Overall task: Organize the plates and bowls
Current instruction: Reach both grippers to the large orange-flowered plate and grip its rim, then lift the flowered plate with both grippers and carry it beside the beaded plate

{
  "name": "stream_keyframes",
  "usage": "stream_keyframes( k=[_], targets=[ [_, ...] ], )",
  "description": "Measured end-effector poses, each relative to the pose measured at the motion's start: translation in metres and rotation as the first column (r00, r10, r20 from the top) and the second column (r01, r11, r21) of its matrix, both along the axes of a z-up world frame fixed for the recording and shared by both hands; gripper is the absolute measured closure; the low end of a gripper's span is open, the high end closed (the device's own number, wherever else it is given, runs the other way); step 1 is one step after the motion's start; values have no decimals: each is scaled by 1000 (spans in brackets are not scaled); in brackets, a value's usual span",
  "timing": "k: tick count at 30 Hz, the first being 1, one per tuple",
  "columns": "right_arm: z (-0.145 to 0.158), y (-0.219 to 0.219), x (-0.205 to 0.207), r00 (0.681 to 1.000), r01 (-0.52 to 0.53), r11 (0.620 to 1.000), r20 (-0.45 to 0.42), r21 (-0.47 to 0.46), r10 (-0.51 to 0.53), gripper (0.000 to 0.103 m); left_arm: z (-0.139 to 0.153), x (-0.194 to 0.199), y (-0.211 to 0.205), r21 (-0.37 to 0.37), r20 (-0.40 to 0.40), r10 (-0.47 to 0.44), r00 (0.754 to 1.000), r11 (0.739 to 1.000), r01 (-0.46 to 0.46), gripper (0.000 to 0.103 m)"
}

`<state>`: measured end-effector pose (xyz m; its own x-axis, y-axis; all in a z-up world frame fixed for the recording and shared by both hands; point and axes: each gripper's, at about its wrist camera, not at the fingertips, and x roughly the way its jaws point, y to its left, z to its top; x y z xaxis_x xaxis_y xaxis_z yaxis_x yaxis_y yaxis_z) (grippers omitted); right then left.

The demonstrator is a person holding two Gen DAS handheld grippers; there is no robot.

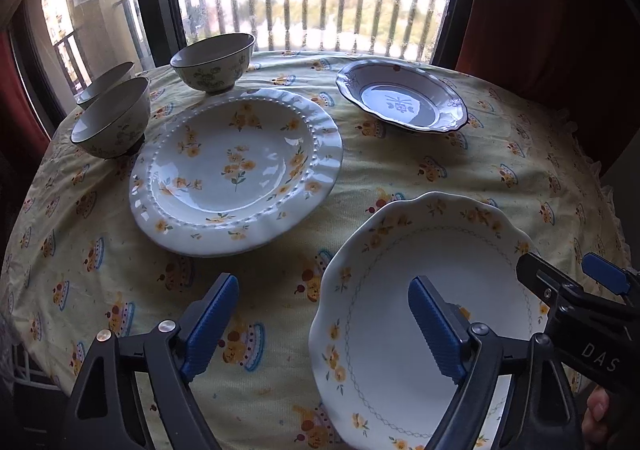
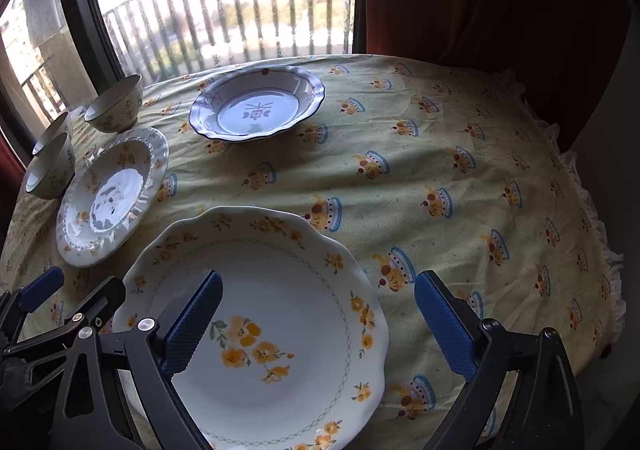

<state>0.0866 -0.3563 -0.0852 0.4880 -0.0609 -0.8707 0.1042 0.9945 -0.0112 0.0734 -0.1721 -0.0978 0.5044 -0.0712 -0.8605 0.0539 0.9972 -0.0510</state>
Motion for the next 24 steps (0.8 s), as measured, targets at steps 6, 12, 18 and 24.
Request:
stream_keyframes(
  k=[6, 12, 18, 24],
  targets=[
    [-24, -15, 0, 997, -22, 1000, -75, 9, 23, 7, -18, -5, -20, 10, -66, 13, 998, 1000, -13, 19],
    [-39, -23, 1, 991, -41, 999, -125, 32, 45, 12, -31, -6, -32, 18, -113, 11, 994, 1000, -9, 26],
    [-51, -19, 8, 985, -73, 997, -153, 30, 77, 25, -35, -6, -37, 33, -118, 8, 993, 999, -4, 23],
    [-53, -10, 14, 981, -96, 994, -161, 55, 103, 33, -42, -2, -34, 24, -139, 21, 990, 1000, -18, 29]
  ],
)
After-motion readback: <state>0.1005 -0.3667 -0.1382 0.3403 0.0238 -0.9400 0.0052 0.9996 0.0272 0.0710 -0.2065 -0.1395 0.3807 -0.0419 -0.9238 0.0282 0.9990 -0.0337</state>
